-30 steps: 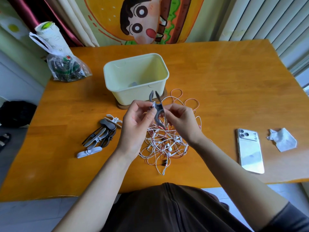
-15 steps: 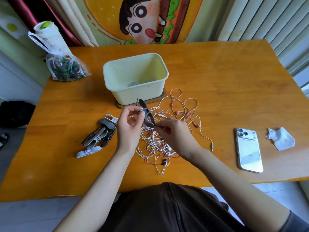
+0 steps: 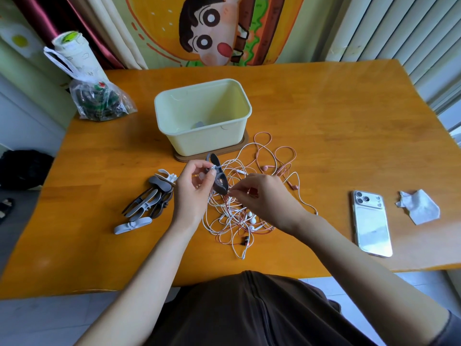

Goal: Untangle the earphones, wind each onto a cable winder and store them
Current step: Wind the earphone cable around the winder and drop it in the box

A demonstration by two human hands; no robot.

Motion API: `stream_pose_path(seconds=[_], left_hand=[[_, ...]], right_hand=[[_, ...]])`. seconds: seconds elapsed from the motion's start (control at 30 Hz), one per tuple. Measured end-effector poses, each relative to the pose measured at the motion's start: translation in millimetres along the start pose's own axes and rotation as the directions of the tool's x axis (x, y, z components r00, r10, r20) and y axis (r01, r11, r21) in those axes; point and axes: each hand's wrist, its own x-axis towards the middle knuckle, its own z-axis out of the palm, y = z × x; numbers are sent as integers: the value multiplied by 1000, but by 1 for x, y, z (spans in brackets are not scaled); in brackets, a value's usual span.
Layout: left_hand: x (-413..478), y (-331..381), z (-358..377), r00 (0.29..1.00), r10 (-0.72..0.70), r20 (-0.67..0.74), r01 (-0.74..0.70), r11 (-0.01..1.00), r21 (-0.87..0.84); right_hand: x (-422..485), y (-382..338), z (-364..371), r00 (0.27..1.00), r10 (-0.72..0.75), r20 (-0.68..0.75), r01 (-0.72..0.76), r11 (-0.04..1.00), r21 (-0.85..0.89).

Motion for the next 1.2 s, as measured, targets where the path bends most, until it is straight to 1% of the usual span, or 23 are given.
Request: stream_pose_path(seconds=[0.1,0.2,0.33,0.47,0.53,0.63,0.7,0.87,0.97,1.03,1.13,1.2], left_hand=[[-2,-3,0,988,59,143,-75,991,111],[-7,0,5,957,100,273,-138,983,123],[-10,8,5,938,85,336,-108,993,49],[-15,17,4,887,44,461,-29,999,-41],[-16,23,4,868,38,495,10,996,-93],[-14,30,2,865,35,500,58,984,-170],[-14,33,1,872,18,489,109,967,-229],[-19,40,4,876,-43,480,256,885,-388],[-18,44,4,881,-65,469,323,807,-495],[-15,45,2,892,-80,444,333,781,-529],[-13,41,-1,902,-112,416,344,768,-541],[-13,38,-1,905,-130,404,353,761,-545]], right_hand=[[3,0,-14,999,17,-37,-16,1000,26],[7,5,-23,996,34,-86,-35,999,-9],[13,17,-36,984,45,-173,-52,998,-34],[18,23,-43,977,57,-204,-48,998,49],[19,24,-42,974,60,-219,-35,992,118],[20,25,-41,973,75,-218,-12,961,275],[20,27,-40,973,122,-198,-35,918,394],[21,28,-31,966,211,-147,-103,842,529],[18,28,-23,973,214,-91,-134,836,532],[15,28,-19,973,219,-74,-146,832,534],[13,26,-16,971,219,-91,-140,837,529],[12,24,-15,971,196,-134,-111,873,474]])
